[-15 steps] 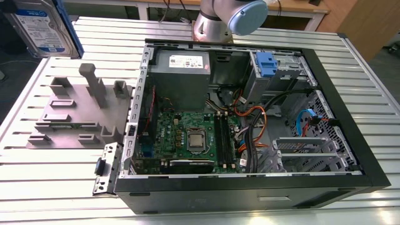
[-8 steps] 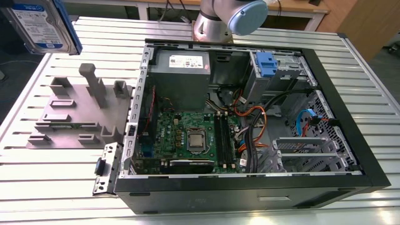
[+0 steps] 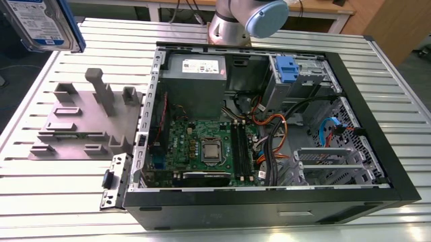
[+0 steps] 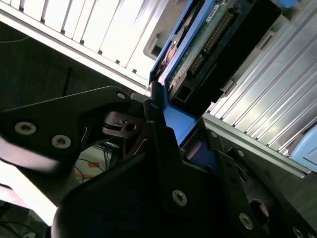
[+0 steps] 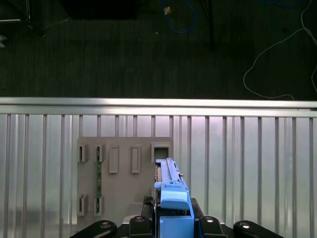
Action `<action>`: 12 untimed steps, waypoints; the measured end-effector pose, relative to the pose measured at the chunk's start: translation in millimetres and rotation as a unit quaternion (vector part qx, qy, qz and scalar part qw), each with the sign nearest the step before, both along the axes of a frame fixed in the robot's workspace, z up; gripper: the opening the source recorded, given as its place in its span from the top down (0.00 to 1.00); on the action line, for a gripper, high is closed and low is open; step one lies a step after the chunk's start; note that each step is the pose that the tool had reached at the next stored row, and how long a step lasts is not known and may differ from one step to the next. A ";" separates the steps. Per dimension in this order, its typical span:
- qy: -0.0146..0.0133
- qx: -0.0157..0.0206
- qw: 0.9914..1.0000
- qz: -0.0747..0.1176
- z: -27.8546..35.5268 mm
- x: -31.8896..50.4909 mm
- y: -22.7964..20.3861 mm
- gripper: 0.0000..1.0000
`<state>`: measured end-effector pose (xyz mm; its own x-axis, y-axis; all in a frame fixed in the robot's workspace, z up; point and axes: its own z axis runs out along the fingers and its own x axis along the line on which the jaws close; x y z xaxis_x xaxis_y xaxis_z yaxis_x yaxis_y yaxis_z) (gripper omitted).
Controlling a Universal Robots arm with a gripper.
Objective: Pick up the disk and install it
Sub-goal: 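Pick up the disk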
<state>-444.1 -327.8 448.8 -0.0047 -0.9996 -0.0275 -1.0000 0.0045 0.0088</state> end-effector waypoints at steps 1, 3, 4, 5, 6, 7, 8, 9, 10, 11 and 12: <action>0.000 0.000 1.000 0.000 1.9 0.0 0.0 0.64; 0.000 0.000 1.000 0.000 6.1 0.0 0.0 0.64; 0.000 0.000 1.000 0.000 8.3 0.0 0.0 0.64; 0.000 0.000 1.000 0.000 10.5 0.0 0.0 0.64; 0.000 0.000 1.000 0.000 12.6 0.0 0.0 0.64; 0.000 0.000 1.000 0.000 14.9 0.0 0.0 0.64; 0.000 0.000 1.000 0.000 17.2 0.0 0.0 0.64; 0.000 0.000 1.000 0.000 19.6 0.0 0.0 0.64; 0.000 0.000 1.000 0.000 21.9 0.0 0.0 0.64; 0.000 0.000 1.000 0.000 24.5 0.0 0.0 0.64; 0.000 0.000 1.000 0.000 26.9 0.0 0.0 0.64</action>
